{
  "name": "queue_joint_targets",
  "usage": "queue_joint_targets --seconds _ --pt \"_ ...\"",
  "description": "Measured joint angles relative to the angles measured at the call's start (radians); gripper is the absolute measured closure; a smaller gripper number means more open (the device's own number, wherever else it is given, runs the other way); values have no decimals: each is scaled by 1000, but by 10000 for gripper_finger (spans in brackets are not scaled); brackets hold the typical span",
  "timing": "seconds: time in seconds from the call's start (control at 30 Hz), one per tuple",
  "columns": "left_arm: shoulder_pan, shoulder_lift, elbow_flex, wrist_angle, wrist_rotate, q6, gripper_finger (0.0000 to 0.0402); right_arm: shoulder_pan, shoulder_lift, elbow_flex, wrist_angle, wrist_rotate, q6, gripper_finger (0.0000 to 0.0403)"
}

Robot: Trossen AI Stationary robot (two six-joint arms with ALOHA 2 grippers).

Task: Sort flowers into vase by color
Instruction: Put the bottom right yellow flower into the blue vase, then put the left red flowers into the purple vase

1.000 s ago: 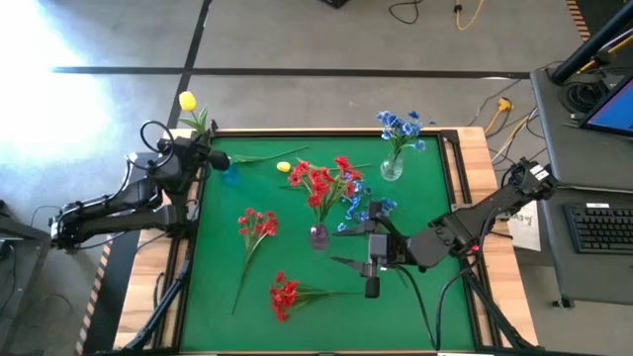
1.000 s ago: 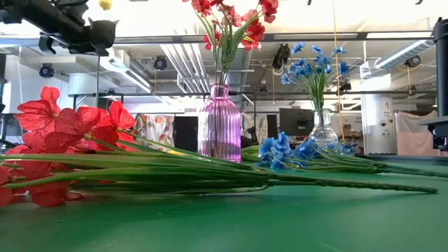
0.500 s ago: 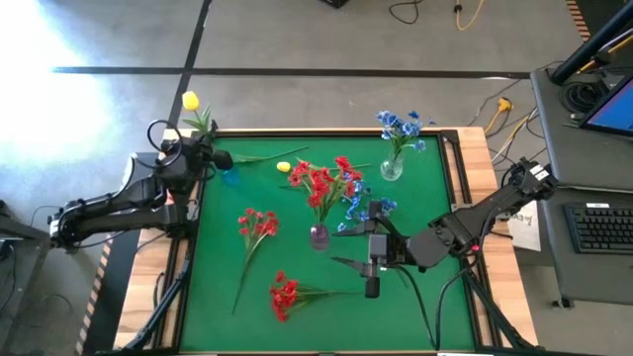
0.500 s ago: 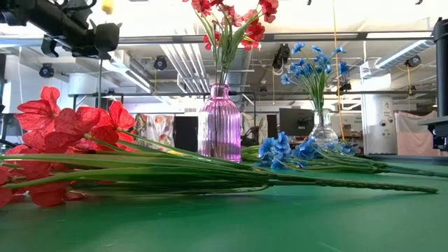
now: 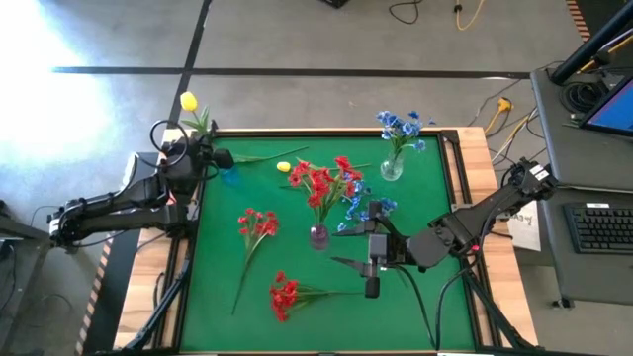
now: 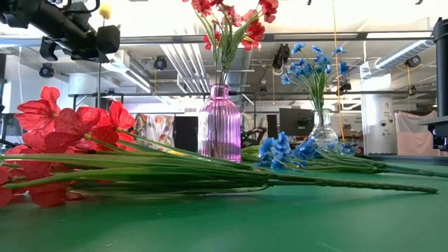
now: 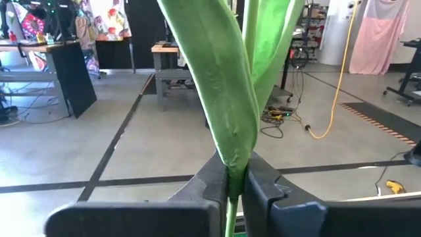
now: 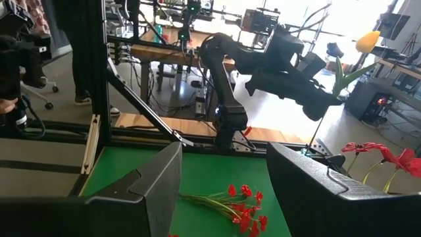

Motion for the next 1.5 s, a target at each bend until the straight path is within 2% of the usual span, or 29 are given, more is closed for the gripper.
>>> queue_joint_targets --seconds 0.63,0.83,0.97,1.13,1.27,1.4,1.5 --pt "0 -1 0 -103 2 -118 293 0 0 0 0 0 11 188" --pt "0 -3 24 -162 95 -165 257 0 0 0 0 0 25 188" --pt "-1 -3 73 -250 125 -186 234 0 0 0 0 0 35 188" --pt "-1 -2 169 -472 128 -278 206 0 0 0 0 0 36 188" --pt "-1 4 244 -599 207 -355 188 0 0 0 0 0 35 188" --pt "-5 5 283 -608 352 -361 182 1 -1 0 -12 0 54 188" --pt "-28 7 302 -620 417 -355 182 1 -17 0 -91 -2 139 188"
